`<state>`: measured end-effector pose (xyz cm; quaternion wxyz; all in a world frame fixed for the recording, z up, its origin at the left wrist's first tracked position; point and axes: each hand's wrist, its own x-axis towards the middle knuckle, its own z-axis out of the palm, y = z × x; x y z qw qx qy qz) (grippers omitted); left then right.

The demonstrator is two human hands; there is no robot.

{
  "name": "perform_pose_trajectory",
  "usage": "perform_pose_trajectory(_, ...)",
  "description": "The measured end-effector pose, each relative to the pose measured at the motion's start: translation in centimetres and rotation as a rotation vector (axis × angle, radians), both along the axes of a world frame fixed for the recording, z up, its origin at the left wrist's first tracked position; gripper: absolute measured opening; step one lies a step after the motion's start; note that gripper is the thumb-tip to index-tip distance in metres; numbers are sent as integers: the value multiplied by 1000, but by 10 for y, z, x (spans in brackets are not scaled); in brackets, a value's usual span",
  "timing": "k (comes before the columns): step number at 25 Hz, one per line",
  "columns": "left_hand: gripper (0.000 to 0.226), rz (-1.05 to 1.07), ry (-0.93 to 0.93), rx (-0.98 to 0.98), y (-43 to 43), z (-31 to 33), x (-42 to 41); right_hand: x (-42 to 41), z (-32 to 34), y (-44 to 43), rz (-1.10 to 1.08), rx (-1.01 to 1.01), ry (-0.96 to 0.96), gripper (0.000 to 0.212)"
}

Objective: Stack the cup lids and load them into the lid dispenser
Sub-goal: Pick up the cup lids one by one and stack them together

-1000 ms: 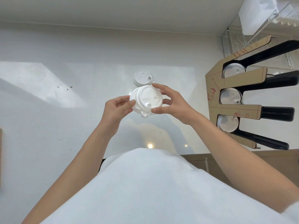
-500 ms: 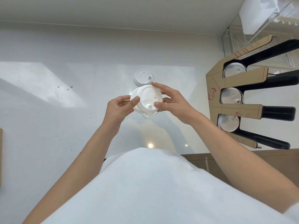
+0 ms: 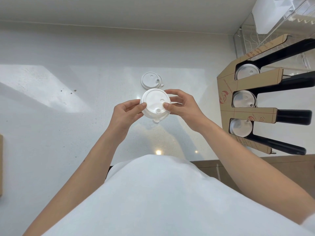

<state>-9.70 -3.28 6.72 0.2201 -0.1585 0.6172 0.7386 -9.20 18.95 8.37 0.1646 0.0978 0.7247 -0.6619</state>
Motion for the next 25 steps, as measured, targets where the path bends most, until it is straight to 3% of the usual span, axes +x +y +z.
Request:
perform_pose_trajectory(6,37,-12,-8,15,1,0,4,2,-1,-1,-3,-55,-9,45)
perform_pose_trajectory(14,41,-13,18,36,3,1,4,1,0,-1,-12,-49,-1,47)
perform_pose_trajectory(19,56,-53,46,45,0,-4,5,0,0,-1,-8,-31,2,51)
perform_pose_trajectory(25,50,-92,76,62,2,-5,7,0,2,0,-15,-16,8,53)
